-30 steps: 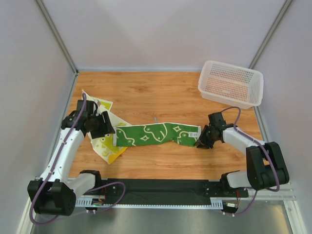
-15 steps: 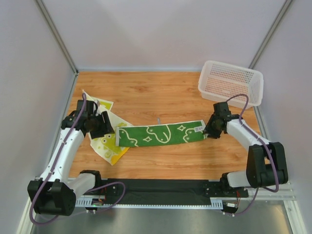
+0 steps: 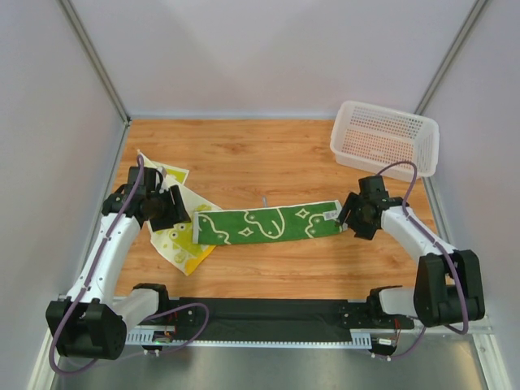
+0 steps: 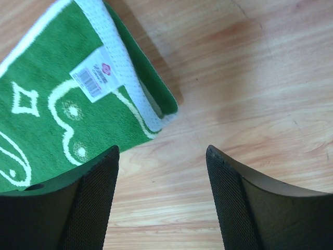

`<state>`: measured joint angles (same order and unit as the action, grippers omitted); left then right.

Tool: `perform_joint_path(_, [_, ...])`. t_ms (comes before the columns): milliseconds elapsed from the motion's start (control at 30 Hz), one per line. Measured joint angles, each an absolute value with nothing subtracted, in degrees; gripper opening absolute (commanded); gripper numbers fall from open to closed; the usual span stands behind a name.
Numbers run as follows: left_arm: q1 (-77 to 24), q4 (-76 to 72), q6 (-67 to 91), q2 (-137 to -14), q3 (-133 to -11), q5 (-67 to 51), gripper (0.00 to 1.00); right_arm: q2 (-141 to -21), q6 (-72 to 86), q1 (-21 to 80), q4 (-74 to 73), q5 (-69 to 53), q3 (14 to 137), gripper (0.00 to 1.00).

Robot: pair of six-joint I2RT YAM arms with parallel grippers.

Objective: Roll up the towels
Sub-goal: Fold the towel

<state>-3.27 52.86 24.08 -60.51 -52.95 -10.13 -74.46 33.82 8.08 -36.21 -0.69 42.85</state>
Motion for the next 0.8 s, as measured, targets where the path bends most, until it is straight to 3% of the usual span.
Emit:
perform_joint_path(567, [-3.3,52.9,24.1,-60.5,-52.9,-10.0,0.65,-81.5,34.9,4.6,-29.5,-3.8,40.6,0.5])
perform_joint_path(800, [-3.3,52.9,24.1,-60.5,-52.9,-9.9,0.65,-83.1,35.1,4.1,-26.5,-4.6,41.0,0.36])
